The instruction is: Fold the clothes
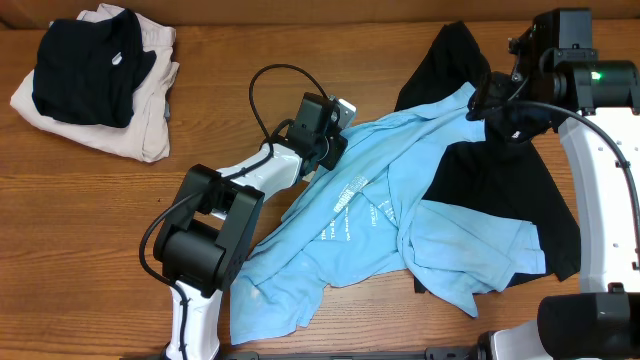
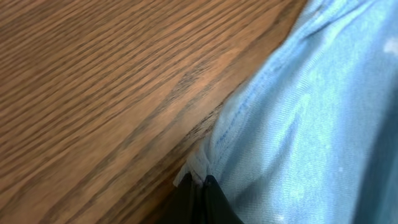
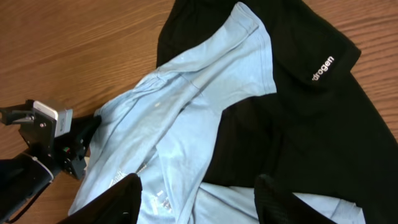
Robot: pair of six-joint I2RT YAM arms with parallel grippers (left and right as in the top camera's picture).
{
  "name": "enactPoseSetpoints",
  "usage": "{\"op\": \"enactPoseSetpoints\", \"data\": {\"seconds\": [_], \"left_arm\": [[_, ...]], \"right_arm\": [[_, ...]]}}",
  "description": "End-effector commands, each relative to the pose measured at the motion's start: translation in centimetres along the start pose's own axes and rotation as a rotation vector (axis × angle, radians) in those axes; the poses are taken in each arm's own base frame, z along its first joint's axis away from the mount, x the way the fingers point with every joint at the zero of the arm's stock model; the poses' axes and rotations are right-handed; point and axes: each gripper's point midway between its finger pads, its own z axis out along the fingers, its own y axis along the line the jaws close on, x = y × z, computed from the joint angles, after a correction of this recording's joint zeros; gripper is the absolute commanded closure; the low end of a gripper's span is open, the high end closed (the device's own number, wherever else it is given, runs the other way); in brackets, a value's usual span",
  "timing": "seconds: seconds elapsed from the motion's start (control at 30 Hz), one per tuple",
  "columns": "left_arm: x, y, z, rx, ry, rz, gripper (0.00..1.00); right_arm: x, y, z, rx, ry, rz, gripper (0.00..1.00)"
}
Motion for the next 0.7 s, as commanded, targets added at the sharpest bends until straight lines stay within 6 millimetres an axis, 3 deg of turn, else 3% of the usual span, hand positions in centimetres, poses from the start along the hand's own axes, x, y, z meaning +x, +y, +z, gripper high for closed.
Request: {"op": "enactPoseSetpoints", "data": {"seconds": [0.0,0.13,0.33,0.47,0.67], "left_arm": [[-3.0,2.0,-2.4,-0.092,-0.063,-0.030,0.96],[-3.8,7.4,-6.1,-0.321,-0.032,-0.066,0.96],[-2.8,16.2,-13.3,-0.613,0.101,-0.146,0.96],[-1.3,20.4,-16.3,-0.661,0.169,-0.220,0.96],[1.8,23.6,-18.1,-0.705,0.231,-0.337,0.95]], "right_arm": [[-0.6,0.5,-1.1,-0.017,-0.042,-0.012,0.41],[-0.7,0.4,-0.4,-0.014,-0.031,-0.009,0.45],[-0.4,-0.1,2.7,0.005,0.044,0.000,0.45],[-0.2,-0.5,5.9,0.020,0.102,0.007,0.44],[0.4,-1.2,10.8,0.041,0.190,0.012,0.44]]}}
